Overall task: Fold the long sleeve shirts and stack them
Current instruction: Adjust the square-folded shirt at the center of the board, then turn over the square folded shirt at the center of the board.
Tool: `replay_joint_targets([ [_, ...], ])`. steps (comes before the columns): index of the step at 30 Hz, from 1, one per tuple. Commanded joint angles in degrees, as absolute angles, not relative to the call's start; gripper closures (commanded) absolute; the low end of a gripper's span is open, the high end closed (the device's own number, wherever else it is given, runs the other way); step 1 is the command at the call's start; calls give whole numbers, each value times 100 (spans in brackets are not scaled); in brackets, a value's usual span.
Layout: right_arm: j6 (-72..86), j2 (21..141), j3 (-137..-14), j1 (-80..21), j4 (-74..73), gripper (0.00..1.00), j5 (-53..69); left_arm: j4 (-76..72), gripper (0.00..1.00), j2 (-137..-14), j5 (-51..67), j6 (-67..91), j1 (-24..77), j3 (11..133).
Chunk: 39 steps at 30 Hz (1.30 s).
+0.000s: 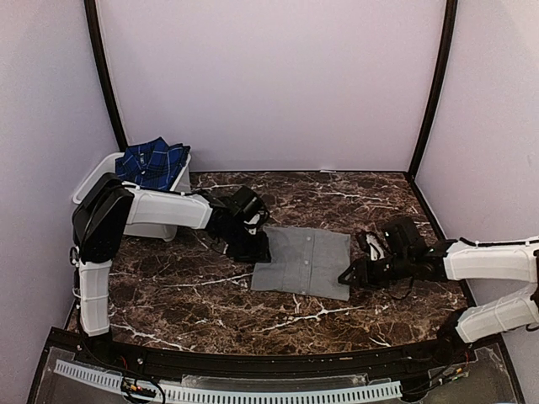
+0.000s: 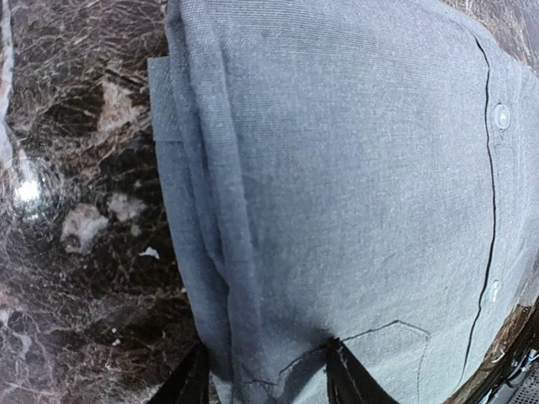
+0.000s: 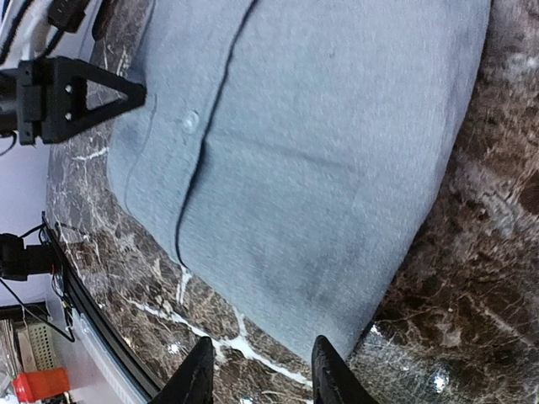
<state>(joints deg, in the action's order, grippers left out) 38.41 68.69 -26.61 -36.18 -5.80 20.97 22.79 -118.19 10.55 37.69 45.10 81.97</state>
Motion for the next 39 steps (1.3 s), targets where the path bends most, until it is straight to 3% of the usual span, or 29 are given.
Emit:
replay_joint_targets([
  [1, 3728, 6576, -3113, -3660, -1040, 63, 1532, 2671, 55, -11997, 982, 4014, 4587, 7965],
  [12, 3627, 6730, -3531, -3659, -1196, 63, 1046, 2166, 68, -12146, 940, 4396, 4587, 7933],
  [24, 3538, 7167, -3749, -3663, -1107, 63, 972, 2177, 100, -11854, 790, 4499, 4583, 7957],
  [39, 3421, 8293, -4562, -3855, -860, 69, 1033, 3599, 100, -10267, 349, 3306, 4263, 7558],
])
